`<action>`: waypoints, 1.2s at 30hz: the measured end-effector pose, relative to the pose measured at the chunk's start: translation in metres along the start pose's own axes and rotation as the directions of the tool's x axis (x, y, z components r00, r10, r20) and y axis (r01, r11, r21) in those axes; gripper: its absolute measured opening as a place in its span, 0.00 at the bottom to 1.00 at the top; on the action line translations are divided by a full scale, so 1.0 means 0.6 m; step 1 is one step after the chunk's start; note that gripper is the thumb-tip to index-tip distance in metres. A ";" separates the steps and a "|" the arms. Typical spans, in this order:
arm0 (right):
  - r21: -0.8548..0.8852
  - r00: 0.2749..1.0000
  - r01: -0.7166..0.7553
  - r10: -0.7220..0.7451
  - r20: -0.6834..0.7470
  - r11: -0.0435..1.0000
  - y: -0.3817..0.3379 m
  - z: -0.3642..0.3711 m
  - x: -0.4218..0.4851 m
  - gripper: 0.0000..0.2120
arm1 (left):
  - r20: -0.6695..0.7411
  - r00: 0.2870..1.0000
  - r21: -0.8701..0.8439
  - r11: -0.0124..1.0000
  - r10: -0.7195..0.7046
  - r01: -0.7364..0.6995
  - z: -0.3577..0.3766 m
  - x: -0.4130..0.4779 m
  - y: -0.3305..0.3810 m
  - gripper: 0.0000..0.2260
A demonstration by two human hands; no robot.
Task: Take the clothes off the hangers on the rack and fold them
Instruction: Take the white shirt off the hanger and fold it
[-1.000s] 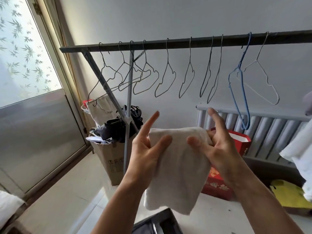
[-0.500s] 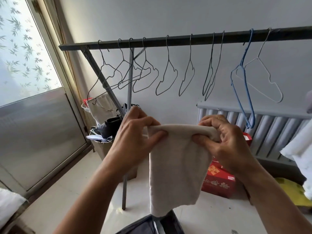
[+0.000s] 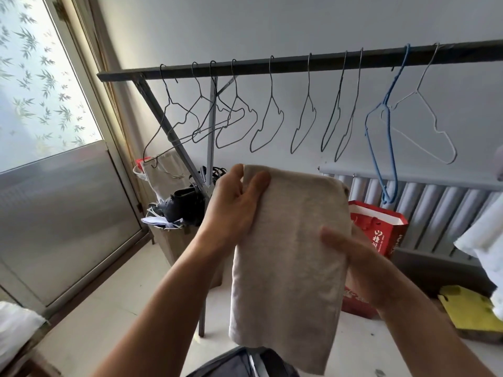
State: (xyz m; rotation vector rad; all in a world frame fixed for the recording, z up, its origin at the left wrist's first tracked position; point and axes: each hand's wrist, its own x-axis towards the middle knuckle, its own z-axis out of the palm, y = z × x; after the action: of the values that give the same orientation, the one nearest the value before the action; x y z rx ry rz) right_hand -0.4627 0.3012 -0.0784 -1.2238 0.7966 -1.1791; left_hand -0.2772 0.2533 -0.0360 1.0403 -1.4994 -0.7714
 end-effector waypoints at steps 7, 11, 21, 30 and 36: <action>0.056 0.966 -0.066 0.078 -0.245 0.996 -0.009 0.006 0.009 0.10 | 0.274 0.923 -0.316 0.881 -0.272 0.353 -0.012 -0.017 -0.036 0.24; 0.133 0.955 -0.050 0.087 -0.284 0.990 -0.019 0.002 0.013 0.10 | 0.360 0.910 -0.381 0.858 -0.206 0.345 -0.001 -0.045 -0.078 0.18; 0.103 0.873 -0.005 0.054 -0.484 0.995 0.001 0.008 0.041 0.07 | -0.197 0.966 -0.045 0.986 -0.166 0.161 0.008 -0.059 -0.087 0.14; 0.353 0.907 0.025 0.128 -0.402 0.935 0.045 0.057 0.034 0.09 | 0.401 0.752 -0.561 0.508 -0.523 0.653 0.083 -0.115 -0.085 0.30; 0.556 0.936 -0.059 0.239 -0.258 0.829 0.095 0.076 0.024 0.20 | 0.231 0.753 -0.851 0.248 -0.616 0.464 0.083 -0.106 -0.112 0.30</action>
State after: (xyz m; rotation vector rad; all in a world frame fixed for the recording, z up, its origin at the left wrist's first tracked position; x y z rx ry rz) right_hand -0.4026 0.2960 -0.1218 -0.4941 0.7078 -1.3682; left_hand -0.3118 0.2810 -0.1312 0.7179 -0.3267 -1.7064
